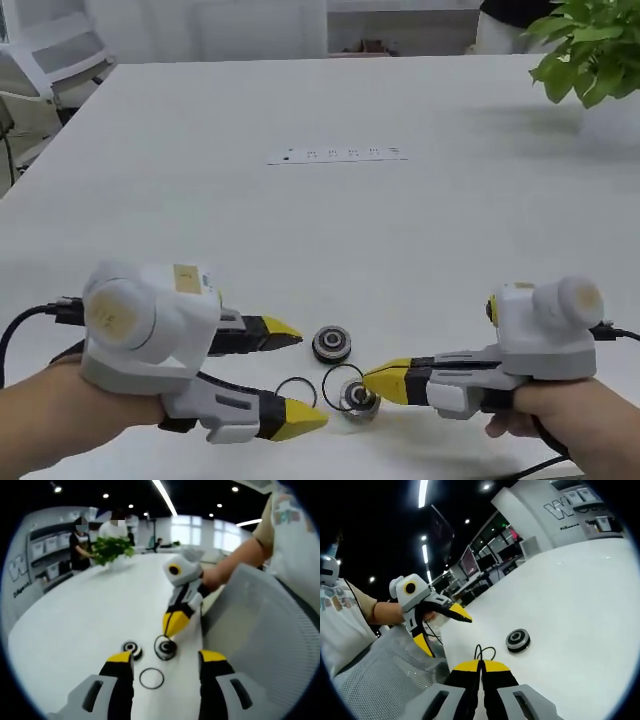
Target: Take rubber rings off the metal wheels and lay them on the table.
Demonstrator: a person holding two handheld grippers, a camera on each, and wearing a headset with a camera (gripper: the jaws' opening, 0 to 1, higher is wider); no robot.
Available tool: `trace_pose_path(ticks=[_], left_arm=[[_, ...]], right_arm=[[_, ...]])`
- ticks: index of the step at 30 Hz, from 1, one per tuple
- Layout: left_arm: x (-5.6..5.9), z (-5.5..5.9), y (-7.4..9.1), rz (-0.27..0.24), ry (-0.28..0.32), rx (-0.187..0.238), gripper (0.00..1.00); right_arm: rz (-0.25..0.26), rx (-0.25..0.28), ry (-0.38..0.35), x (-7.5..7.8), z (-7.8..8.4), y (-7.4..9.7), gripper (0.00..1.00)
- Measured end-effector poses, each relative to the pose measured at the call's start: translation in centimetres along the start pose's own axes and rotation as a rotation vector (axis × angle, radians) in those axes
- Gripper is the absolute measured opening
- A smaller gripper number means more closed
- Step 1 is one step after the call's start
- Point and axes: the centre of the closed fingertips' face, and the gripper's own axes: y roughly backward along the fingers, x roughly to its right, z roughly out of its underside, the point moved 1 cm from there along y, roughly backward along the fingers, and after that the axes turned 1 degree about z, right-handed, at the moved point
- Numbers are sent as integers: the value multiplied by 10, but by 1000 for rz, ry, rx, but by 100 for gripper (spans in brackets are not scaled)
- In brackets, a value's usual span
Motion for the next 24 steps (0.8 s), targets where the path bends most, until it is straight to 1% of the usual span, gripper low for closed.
trace_pose_path(ticks=[10,18,24], left_arm=[[-7,2,19,-44,19,21,61],[-13,3,35,-86,36,36,63],[-16,3,44,-112,54,48,66]], right_arm=[[-27,-30,31,-5,-8,-12,0],[-53,-67,59,-8,-14,-26,0],[-70,-107,78,-9,-11,-37,0]])
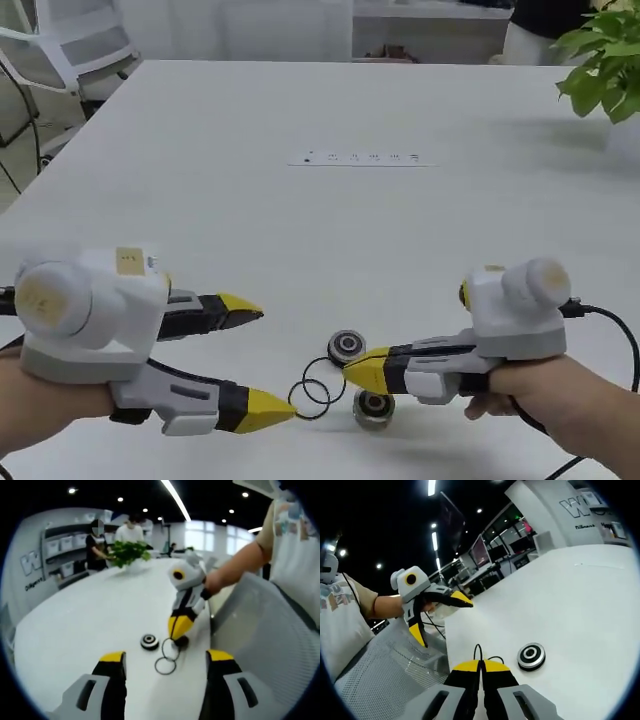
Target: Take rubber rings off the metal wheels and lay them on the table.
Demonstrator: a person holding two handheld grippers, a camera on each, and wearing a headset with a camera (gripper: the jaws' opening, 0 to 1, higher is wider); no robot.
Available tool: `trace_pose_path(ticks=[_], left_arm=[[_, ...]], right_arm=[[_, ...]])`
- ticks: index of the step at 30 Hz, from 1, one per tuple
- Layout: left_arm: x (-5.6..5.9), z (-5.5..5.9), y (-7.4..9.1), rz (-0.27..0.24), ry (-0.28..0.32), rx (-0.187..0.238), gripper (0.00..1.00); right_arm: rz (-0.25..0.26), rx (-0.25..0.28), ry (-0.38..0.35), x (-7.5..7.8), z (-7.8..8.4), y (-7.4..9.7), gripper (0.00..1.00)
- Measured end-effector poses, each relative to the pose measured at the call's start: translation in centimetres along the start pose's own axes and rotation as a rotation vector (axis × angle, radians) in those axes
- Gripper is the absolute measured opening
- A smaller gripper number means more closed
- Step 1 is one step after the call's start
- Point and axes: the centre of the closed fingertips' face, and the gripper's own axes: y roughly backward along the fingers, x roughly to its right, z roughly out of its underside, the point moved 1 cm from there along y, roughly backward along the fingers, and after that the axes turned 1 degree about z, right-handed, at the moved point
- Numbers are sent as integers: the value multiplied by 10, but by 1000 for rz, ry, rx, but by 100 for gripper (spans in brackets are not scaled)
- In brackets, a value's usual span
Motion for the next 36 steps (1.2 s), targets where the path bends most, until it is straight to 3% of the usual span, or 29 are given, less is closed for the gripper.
trace_pose_path(ticks=[20,36], left_arm=[[-12,3,16,-55,42,27,70],[-16,7,18,-65,54,21,69]], right_arm=[[-27,-105,20,5,11,-24,0],[17,-147,14,15,19,-25,0]])
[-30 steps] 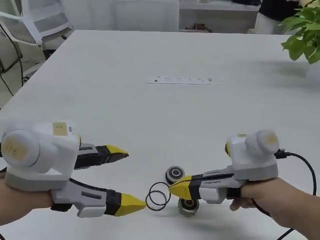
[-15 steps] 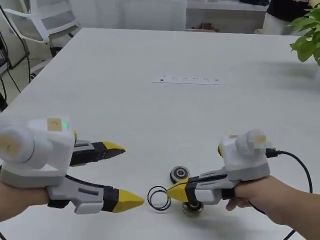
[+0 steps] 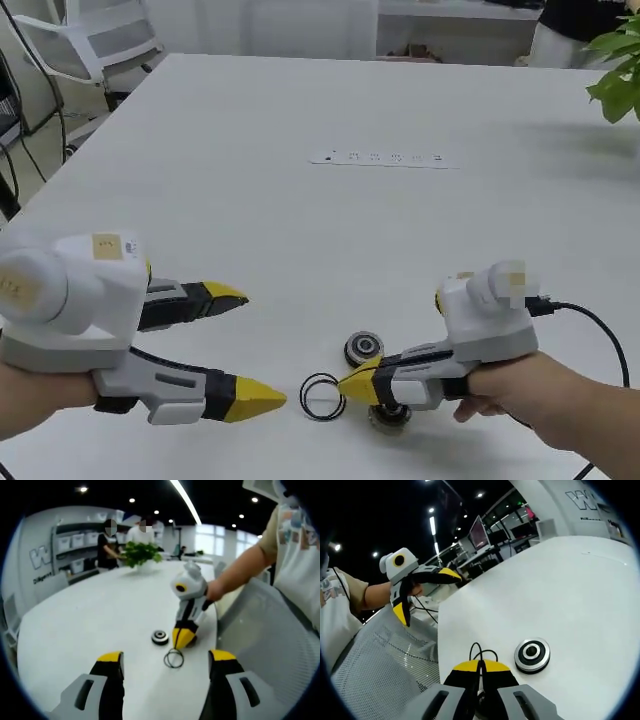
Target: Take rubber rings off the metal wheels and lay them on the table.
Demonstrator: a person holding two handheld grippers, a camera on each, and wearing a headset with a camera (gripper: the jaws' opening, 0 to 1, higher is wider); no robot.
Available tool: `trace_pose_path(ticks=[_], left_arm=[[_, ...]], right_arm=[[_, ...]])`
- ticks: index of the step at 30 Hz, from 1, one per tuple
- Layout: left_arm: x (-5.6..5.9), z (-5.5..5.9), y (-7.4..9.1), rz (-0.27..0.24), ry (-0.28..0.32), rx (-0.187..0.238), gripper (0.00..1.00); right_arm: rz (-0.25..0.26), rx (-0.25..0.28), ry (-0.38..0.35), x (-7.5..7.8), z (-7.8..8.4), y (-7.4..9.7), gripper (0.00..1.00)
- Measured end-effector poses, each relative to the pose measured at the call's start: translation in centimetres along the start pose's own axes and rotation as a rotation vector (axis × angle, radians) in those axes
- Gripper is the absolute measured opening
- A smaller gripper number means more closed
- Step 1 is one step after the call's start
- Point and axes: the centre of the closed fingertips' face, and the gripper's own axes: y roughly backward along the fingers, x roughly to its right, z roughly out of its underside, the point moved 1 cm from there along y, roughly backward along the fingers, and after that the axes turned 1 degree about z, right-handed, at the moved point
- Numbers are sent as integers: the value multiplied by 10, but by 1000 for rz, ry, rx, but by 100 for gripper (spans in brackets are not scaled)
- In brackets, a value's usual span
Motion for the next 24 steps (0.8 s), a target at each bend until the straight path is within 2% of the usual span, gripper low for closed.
trace_pose_path(ticks=[13,24], left_arm=[[1,2,-1,3,7,-9,69],[2,3,-2,7,8,-15,69]], right_arm=[[46,-26,11,6,4,-1,0],[56,-43,17,5,4,-1,2]])
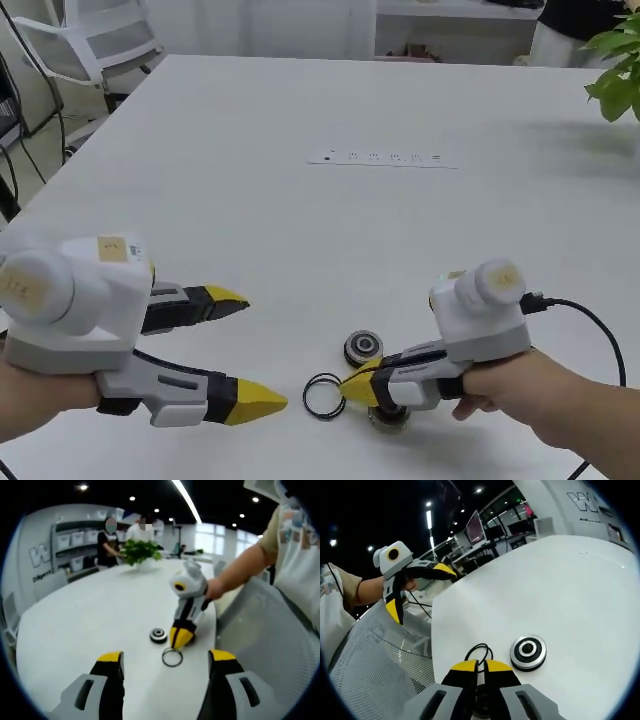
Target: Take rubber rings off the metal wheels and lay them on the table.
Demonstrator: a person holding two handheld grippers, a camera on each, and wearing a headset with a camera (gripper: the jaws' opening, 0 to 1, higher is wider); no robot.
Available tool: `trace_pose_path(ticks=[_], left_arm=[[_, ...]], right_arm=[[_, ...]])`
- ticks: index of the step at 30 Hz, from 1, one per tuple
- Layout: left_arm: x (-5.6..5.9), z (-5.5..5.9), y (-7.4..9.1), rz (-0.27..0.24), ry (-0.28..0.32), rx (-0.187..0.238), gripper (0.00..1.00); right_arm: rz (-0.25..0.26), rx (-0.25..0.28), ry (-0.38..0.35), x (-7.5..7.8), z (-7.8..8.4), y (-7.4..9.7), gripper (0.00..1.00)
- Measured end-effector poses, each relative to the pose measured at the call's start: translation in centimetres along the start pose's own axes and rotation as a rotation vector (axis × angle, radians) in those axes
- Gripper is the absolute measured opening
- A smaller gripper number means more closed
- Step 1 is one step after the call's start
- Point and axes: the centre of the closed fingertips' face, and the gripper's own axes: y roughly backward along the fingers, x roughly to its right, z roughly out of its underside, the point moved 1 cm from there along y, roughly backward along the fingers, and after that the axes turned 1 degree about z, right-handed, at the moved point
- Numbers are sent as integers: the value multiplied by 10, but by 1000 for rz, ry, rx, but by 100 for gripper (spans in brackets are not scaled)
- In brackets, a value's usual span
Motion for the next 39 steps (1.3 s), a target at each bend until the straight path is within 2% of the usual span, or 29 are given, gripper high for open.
trace_pose_path(ticks=[7,19,25,39], left_arm=[[0,3,0,6,0,-11,69],[-1,2,-3,20,-1,-16,69],[-3,0,-5,18,0,-12,69],[-13,-5,-12,14,-3,-10,69]], right_arm=[[3,-12,9,-3,0,0,6],[12,-7,2,-3,0,7,11],[14,26,0,-5,-5,14,13],[68,106,16,7,-24,33,24]])
